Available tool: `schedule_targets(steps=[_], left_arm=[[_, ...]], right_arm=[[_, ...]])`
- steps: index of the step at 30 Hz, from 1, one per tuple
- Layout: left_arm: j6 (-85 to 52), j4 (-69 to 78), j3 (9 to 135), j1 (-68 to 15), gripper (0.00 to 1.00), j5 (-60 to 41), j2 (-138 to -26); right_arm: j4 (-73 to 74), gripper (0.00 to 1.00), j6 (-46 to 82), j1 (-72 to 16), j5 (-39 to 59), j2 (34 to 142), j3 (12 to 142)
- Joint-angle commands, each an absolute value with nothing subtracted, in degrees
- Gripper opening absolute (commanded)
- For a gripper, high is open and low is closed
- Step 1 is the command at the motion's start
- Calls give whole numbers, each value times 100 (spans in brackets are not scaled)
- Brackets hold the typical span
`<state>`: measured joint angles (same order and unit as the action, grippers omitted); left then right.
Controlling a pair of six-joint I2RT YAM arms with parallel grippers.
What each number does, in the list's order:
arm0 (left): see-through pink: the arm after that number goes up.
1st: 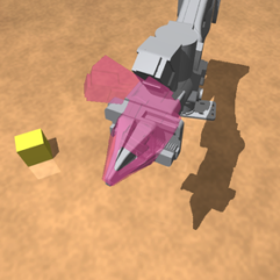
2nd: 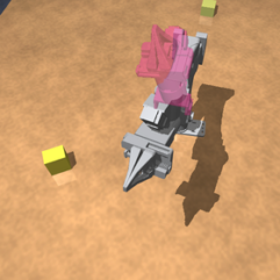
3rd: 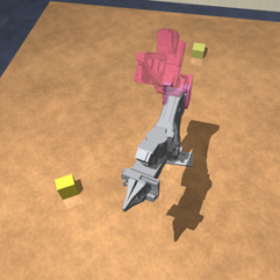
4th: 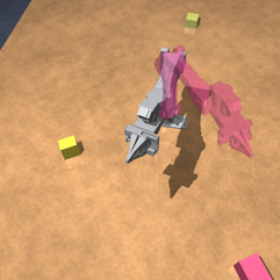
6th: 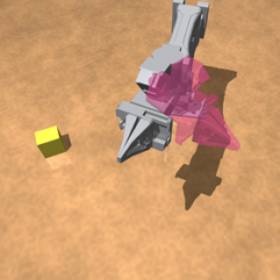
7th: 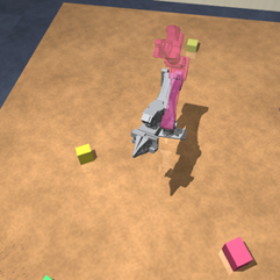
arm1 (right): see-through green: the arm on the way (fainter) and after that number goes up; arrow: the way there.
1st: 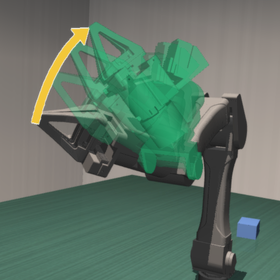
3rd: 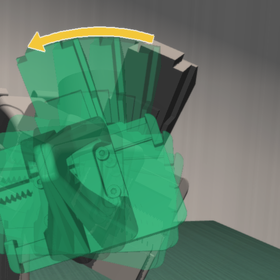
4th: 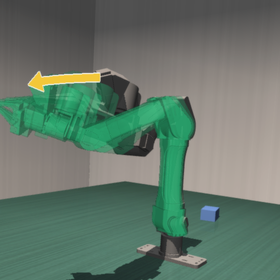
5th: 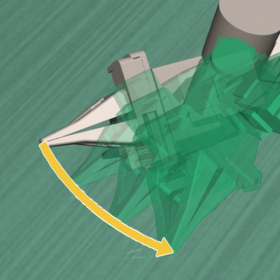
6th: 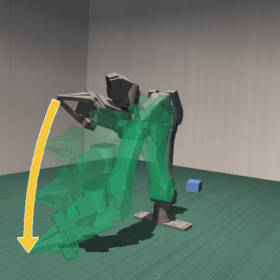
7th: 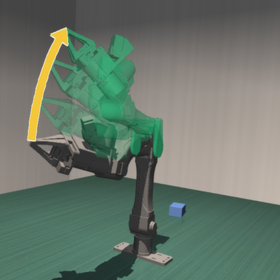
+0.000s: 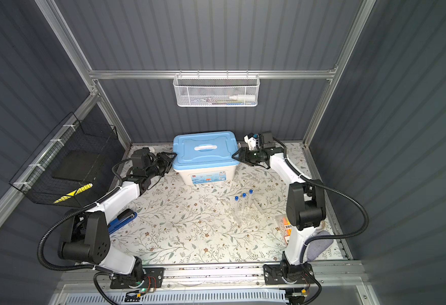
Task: Organize the chemistry lab equipment
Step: 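Press the lid edges down onto the box with both grippers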
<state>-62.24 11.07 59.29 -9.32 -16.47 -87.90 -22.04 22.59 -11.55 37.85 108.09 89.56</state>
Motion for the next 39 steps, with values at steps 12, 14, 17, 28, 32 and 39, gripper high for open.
schedule_targets(steps=[12, 14, 17, 28, 32, 39], left_arm=[[-5097, -588, 6617, -905, 60, -1119, -8489], [-5014, -641, 6651, -905, 61, -1059, -8479], [-4898, -716, 6766, -898, 66, -1020, -8521], [-4478, -1050, 7445, -905, 65, -1530, -9359], [-4509, -1113, 7521, -910, 63, -1727, -9596], [-4335, -1119, 7782, -1117, 55, -1770, -9856]], right_arm=[[-2661, 57, 1745, -1301, 3388, 10766, 9177], [-2711, 58, 1723, -1301, 3366, 10767, 9200], [-2627, 60, 1755, -1302, 3324, 10693, 9164], [-2361, 63, 2108, -1310, 3401, 10696, 9062], [-2342, 62, 2109, -1314, 3375, 10638, 8939], [-2274, 60, 2175, -1310, 3401, 10558, 8808]])
